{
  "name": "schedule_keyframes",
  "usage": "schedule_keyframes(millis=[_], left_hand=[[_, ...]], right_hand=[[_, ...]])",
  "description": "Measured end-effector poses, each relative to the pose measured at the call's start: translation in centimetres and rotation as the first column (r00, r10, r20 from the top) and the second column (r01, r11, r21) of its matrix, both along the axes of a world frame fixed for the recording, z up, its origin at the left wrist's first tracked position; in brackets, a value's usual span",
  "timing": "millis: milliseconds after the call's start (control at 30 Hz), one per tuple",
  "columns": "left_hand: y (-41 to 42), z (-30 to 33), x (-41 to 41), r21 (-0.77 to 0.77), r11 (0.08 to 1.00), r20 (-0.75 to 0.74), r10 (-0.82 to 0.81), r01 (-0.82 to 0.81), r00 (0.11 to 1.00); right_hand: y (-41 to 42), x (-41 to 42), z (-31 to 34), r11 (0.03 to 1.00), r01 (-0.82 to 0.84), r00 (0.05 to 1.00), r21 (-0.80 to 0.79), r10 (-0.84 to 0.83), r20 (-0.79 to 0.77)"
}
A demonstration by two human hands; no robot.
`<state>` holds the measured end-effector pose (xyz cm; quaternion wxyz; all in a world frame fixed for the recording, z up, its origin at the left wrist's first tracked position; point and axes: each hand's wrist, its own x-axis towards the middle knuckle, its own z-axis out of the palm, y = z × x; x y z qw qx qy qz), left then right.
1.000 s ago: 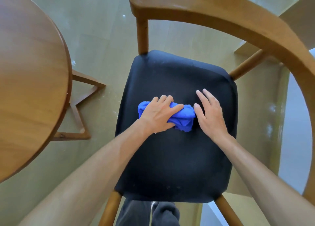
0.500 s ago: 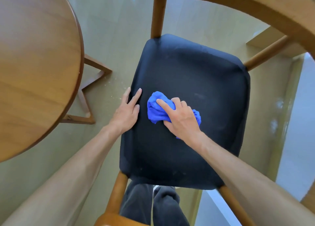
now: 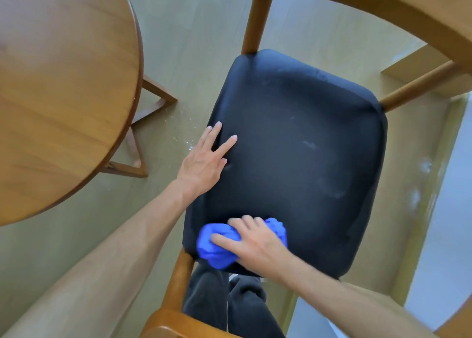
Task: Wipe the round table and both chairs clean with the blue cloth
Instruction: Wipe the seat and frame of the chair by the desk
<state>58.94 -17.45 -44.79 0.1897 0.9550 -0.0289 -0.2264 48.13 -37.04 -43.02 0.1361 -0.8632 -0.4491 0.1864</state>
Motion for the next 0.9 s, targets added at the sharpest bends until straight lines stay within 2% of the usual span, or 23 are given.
schedule_keyframes(millis=[100,200,267,333,367,433,467,500,567,633,700,733,767,800,867,900], left_hand=[[-0.1,0.3,0.4,0.007,1.0,-0.025,0.0,0.0,1.0],[-0.4,0.8,0.4,0.02,1.0,-0.043,0.011,-0.01,0.999],[-0.8,0.8,0.4,0.017,0.999,-0.035,0.036,-0.035,0.999],[-1.0,0.8,0.2,0.01,0.998,-0.032,0.061,-0.061,0.998],[-1.2,0.7,0.1,0.007,0.998,-0.032,0.067,-0.066,0.997],[-1.6,0.5,0.0,0.013,0.997,-0.018,0.077,-0.076,0.997],[-1.7,0.3,0.0,0.02,0.996,-0.008,0.083,-0.083,0.996],[-1.8,0.1,-0.2,0.026,0.996,-0.001,0.09,-0.09,0.996],[-2.0,-0.2,-0.3,0.029,0.994,0.0,0.104,-0.104,0.995],[-2.2,-0.3,-0.2,0.025,0.994,-0.004,0.111,-0.111,0.994],[-2.3,-0.2,-0.2,0.016,0.992,-0.014,0.126,-0.126,0.992],[-2.3,0.0,-0.2,0.008,0.989,-0.023,0.147,-0.147,0.989],[-2.4,0.1,-0.1,-0.003,0.985,-0.036,0.171,-0.171,0.985],[-2.4,0.3,-0.1,-0.015,0.982,-0.053,0.185,-0.186,0.981],[-2.7,0.7,-0.1,-0.001,0.985,-0.076,0.173,-0.174,0.982],[-2.8,0.9,-0.2,0.037,0.989,-0.084,0.146,-0.144,0.986]], right_hand=[[2.7,-1.0,-0.5,0.996,-0.078,0.995,-0.036,0.08,0.062],[-3.9,-2.1,-0.3,0.92,-0.39,0.918,-0.032,0.391,0.064],[-9.7,-1.6,0.4,0.845,-0.528,0.846,-0.087,0.532,0.03],[-14.1,0.7,1.2,0.808,-0.561,0.823,-0.18,0.567,-0.02],[-15.7,2.4,1.5,0.825,-0.523,0.847,-0.211,0.532,-0.021],[-17.7,6.5,1.8,0.933,-0.287,0.953,-0.216,0.3,0.033],[-18.1,8.6,1.7,0.975,-0.091,0.992,-0.203,0.106,0.066],[-18.3,10.5,1.7,0.975,0.115,0.992,-0.19,-0.101,0.08],[-18.1,13.4,1.4,0.858,0.486,0.874,-0.166,-0.474,0.108],[-16.9,14.4,0.4,0.64,0.755,0.655,-0.139,-0.745,0.127],[-13.8,13.0,0.0,0.429,0.896,0.442,-0.11,-0.885,0.145],[-12.0,11.3,-0.1,0.414,0.906,0.424,-0.092,-0.888,0.176],[-10.0,9.2,0.0,0.481,0.874,0.486,-0.076,-0.854,0.187],[-7.9,6.5,0.2,0.601,0.797,0.6,-0.052,-0.781,0.171],[-4.8,1.3,0.5,0.87,0.486,0.871,-0.082,-0.473,0.134],[-4.1,-0.5,0.6,0.946,0.309,0.948,-0.101,-0.297,0.118]])
